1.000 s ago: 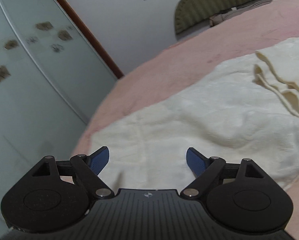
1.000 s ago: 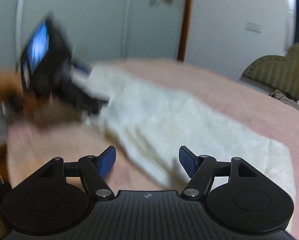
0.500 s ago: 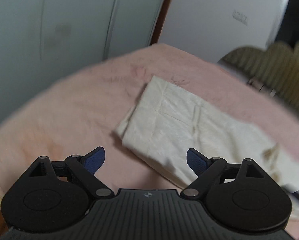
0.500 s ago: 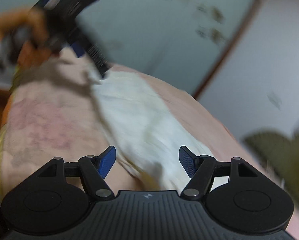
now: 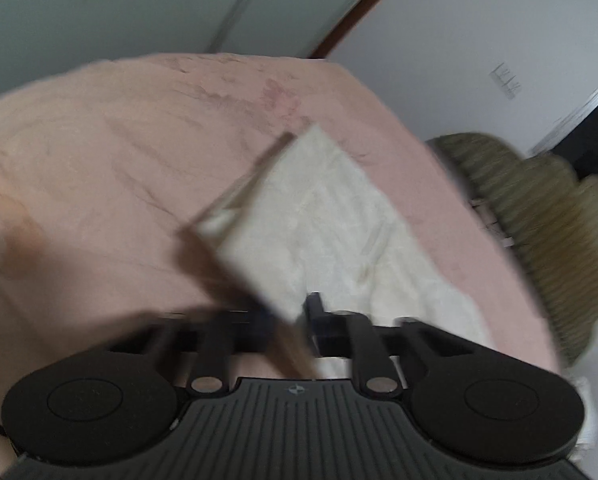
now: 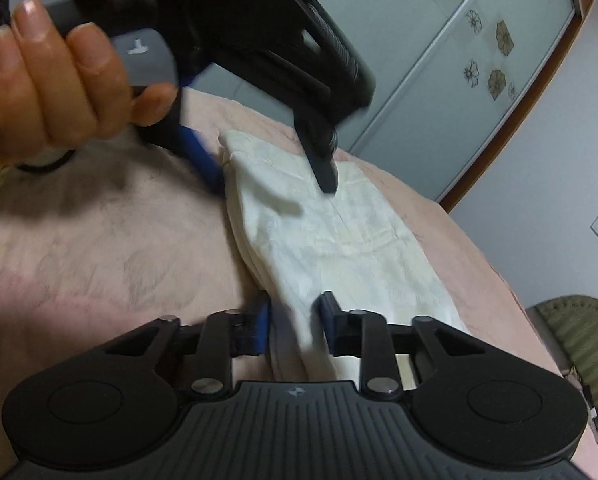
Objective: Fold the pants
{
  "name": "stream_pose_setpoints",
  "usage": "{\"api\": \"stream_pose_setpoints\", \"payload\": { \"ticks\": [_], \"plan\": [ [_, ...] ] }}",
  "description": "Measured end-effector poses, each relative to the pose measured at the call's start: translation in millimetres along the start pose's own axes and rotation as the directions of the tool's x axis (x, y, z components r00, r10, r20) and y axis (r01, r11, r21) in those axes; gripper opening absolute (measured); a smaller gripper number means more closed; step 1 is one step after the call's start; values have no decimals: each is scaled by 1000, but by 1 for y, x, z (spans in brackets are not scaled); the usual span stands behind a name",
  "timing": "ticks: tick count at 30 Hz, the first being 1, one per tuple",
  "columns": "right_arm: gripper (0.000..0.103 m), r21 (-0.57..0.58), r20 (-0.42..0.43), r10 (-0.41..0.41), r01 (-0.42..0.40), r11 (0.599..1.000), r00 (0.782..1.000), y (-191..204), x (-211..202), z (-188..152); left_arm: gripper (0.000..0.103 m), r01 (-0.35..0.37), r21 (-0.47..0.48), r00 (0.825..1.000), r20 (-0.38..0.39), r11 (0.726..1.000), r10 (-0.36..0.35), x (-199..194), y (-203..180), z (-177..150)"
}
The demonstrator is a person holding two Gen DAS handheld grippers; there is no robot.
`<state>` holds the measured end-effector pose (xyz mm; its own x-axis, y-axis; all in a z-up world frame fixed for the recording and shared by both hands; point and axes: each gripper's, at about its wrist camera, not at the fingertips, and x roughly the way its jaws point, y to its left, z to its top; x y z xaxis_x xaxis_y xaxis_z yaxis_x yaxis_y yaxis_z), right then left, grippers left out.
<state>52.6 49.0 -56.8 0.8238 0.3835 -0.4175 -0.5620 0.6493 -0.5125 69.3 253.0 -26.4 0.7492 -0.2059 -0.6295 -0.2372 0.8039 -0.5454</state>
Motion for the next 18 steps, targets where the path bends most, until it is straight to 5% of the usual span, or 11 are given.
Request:
{"api": "stream_pose_setpoints", "payload": {
  "ticks": [3, 6, 9, 14, 16, 18],
  "plan": [
    [18, 139, 20, 48, -50, 989, 999, -18, -11, 4, 11, 11, 38, 995, 101, 999, -15, -18, -3, -4],
    [18, 241, 49, 83, -93, 966, 995, -29, -14, 7, 12, -56, 145, 980, 195, 988, 27, -31, -19, -14],
    [26, 240, -25, 116, -106, 965, 993, -22, -5, 5, 13, -160, 203, 981, 140, 966, 133, -13, -21, -23],
    [28, 306, 35, 172, -175, 936, 984, -37, -50, -8, 24, -174, 287, 978, 164, 942, 130, -21, -21, -30],
    [28, 362, 93, 135, -159, 919, 987, -59, -85, -21, 33, -195, 266, 973, 172, 944, 152, -32, -22, -28],
    [28, 388, 88, 5, -39, 921, 996, -79, -119, -41, 43, -301, 283, 937, 267, 911, 227, -43, -35, -33]
  ]
}}
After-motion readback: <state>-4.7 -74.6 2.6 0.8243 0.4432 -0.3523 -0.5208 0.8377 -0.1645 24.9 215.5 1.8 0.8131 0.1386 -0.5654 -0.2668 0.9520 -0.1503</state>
